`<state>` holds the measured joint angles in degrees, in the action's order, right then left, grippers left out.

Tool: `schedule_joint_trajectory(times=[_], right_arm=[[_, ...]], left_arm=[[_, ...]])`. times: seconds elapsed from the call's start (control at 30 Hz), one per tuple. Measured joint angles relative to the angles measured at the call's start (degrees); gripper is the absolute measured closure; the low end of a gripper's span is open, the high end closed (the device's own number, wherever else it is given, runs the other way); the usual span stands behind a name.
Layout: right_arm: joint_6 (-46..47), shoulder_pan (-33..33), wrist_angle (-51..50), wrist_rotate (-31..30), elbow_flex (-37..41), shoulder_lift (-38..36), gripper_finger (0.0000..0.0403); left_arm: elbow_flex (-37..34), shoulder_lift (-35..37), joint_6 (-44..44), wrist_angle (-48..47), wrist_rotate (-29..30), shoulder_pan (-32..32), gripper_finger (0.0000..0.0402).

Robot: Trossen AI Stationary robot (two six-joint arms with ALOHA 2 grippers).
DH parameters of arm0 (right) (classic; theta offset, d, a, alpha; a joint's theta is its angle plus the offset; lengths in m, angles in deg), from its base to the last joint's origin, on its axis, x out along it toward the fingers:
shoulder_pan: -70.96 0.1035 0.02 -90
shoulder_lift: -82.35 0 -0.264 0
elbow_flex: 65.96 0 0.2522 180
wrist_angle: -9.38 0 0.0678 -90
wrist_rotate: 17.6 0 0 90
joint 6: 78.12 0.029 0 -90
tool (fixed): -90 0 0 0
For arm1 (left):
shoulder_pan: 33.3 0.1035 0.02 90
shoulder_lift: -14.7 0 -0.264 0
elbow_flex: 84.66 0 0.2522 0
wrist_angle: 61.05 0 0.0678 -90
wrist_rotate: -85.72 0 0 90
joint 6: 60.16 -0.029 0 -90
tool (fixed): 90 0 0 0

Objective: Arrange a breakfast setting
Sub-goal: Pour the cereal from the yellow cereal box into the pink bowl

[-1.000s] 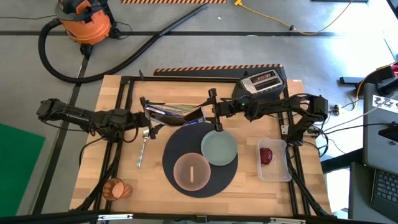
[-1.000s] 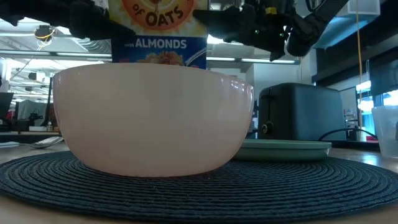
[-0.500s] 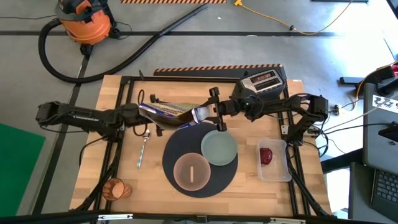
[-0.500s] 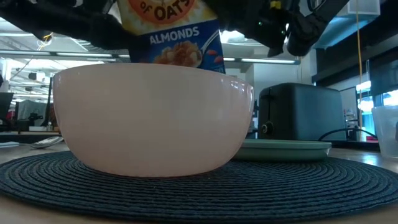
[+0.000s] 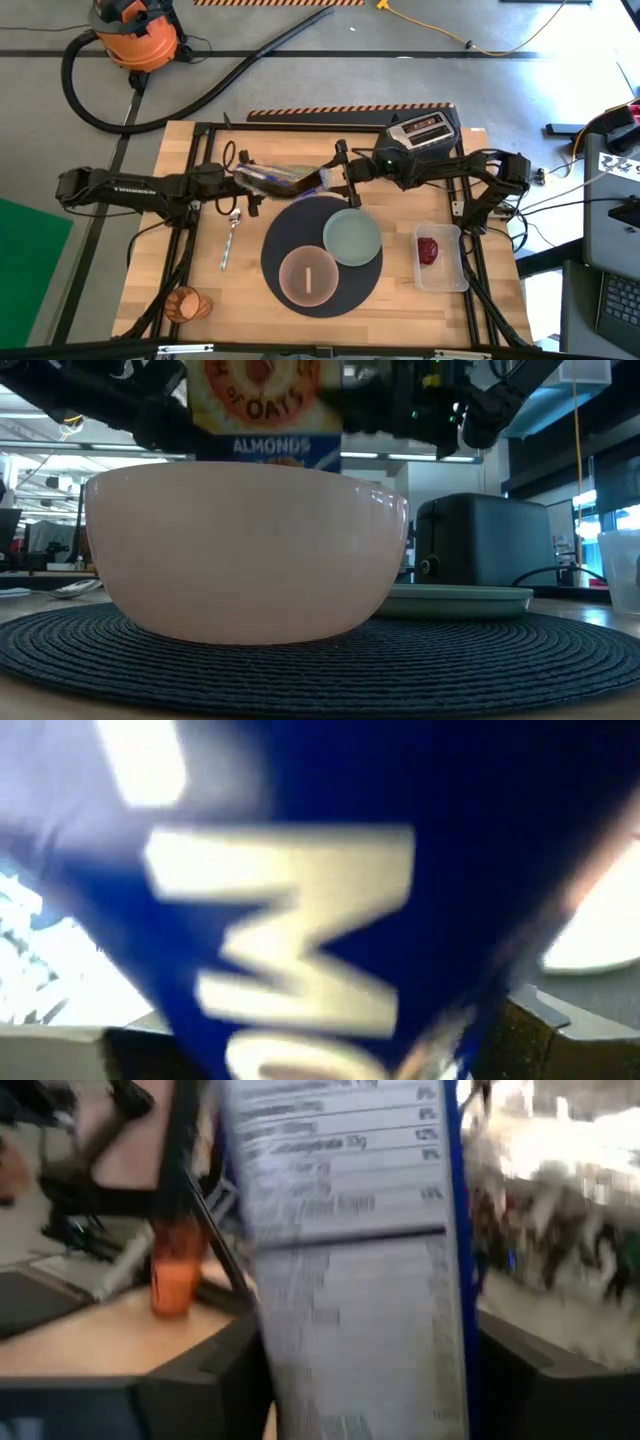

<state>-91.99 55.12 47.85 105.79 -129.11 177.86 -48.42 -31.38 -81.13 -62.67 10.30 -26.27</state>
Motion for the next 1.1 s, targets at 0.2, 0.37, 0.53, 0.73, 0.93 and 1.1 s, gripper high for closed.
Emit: schedule_joint_trajectory(times=[0.2, 0.37, 0.53, 0.73, 0.93, 1.1], right_arm=[[-0.80, -0.60, -11.34, -1.70, -2.63, 0.31, 0.0087], [-3.12, 1.63, -11.87, -2.59, -4.97, 0.36, 0.0072], [-2.64, 1.93, -11.53, -1.68, -6.12, 0.34, 0.0125], [0.73, 1.05, -9.17, 2.58, -6.12, 0.52, 0.0215], [2.78, 1.18, -5.56, 4.90, -6.23, 0.82, 0.0217], [3.15, 0.87, -2.14, 5.22, -6.21, 0.82, 0.0214]], left_arm=[[6.09, 2.14, 4.70, -12.15, 0.43, -0.02, 0.0138], [10.45, 1.37, 5.06, -13.82, -3.58, -0.02, 0.0138], [12.63, 0.80, 6.88, -14.52, -3.11, -0.66, 0.0138], [13.24, 1.14, 8.97, -14.46, -3.35, -1.94, 0.0128], [13.40, 2.79, 9.15, -15.16, -4.86, -2.69, 0.0077], [13.49, 6.09, 11.64, -16.70, -4.29, -2.60, 0.0032]])
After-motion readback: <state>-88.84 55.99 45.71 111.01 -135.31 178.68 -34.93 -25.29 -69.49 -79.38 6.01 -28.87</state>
